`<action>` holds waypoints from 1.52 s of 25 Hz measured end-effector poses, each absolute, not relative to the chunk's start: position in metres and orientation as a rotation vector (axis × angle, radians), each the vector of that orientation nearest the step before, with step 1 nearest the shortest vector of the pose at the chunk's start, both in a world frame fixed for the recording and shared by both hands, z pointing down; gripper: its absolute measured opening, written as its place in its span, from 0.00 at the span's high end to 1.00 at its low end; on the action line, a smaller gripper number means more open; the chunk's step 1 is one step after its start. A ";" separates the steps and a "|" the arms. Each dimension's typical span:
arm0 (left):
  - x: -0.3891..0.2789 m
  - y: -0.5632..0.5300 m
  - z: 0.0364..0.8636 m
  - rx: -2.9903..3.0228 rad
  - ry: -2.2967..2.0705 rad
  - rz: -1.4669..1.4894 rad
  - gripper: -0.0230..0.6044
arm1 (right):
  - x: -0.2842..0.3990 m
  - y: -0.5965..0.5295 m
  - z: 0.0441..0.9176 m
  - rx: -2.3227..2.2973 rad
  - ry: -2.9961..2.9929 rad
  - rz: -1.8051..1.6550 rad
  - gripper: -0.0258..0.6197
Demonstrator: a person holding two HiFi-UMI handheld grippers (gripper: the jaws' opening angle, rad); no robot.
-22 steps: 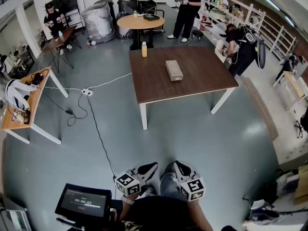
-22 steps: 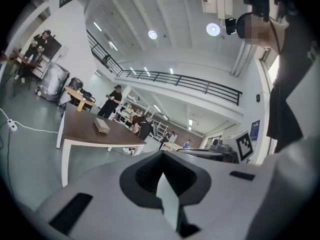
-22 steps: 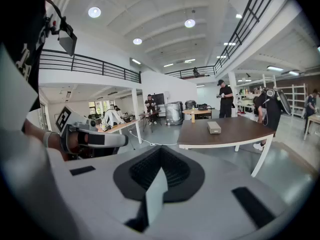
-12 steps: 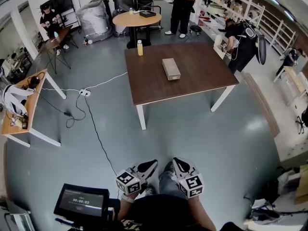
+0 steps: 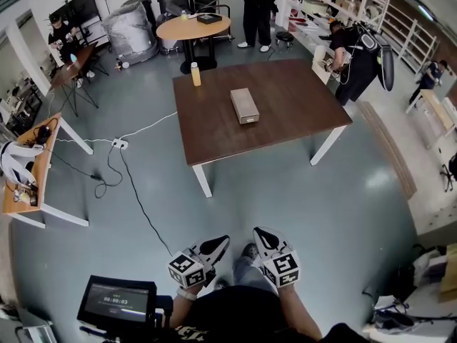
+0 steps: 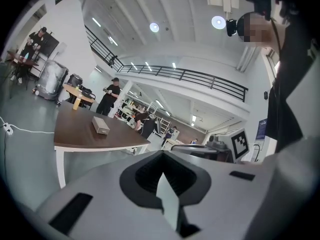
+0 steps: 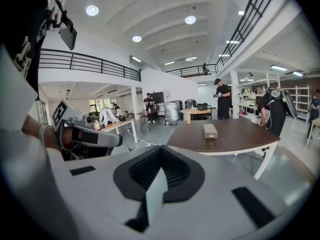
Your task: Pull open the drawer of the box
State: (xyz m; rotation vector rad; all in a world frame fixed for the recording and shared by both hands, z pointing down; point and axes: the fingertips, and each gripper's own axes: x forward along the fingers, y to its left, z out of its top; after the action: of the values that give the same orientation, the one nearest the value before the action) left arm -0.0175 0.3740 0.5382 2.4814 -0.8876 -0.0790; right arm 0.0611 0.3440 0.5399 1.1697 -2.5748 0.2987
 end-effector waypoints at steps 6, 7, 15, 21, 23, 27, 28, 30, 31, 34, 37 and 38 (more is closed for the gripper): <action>0.004 0.329 0.528 2.488 -0.917 -0.068 0.96 | 0.091 0.296 0.531 1.191 -2.590 0.298 0.98; 0.006 0.323 0.526 2.486 -0.920 -0.067 0.96 | 0.093 0.289 0.529 1.192 -2.594 0.299 0.98; 0.080 0.273 0.529 2.524 -0.895 -0.021 0.96 | 0.168 0.238 0.540 1.230 -2.606 0.319 0.98; 0.106 0.256 0.522 2.559 -0.884 0.064 0.96 | 0.201 0.211 0.536 1.325 -2.640 0.416 0.98; 0.111 0.252 0.515 2.574 -0.878 0.069 0.96 | 0.200 0.203 0.528 1.331 -2.663 0.417 0.98; 0.123 0.250 0.509 2.585 -0.853 0.077 0.96 | 0.199 0.201 0.514 1.326 -2.690 0.417 0.98; 0.125 0.249 0.508 2.588 -0.844 0.077 0.96 | 0.200 0.202 0.513 1.328 -2.696 0.435 0.98; 0.133 0.249 0.507 2.594 -0.823 0.076 0.96 | 0.206 0.205 0.511 1.336 -2.711 0.486 0.98; 0.137 0.250 0.506 2.598 -0.813 0.076 0.96 | 0.210 0.206 0.510 1.339 -2.713 0.505 0.98; 0.147 0.249 0.501 2.615 -0.784 0.076 0.96 | 0.221 0.208 0.510 1.354 -2.696 0.514 0.98; 0.155 0.244 0.497 2.634 -0.765 0.067 0.96 | 0.234 0.205 0.510 1.389 -2.679 0.502 0.98; 0.157 0.242 0.497 2.637 -0.760 0.063 0.96 | 0.239 0.204 0.510 1.404 -2.674 0.504 0.98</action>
State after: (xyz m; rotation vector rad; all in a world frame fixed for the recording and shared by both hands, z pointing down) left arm 0.1568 0.2420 0.4972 2.6369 -0.7602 0.0628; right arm 0.2387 0.2036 0.5101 1.4041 -2.6736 0.5042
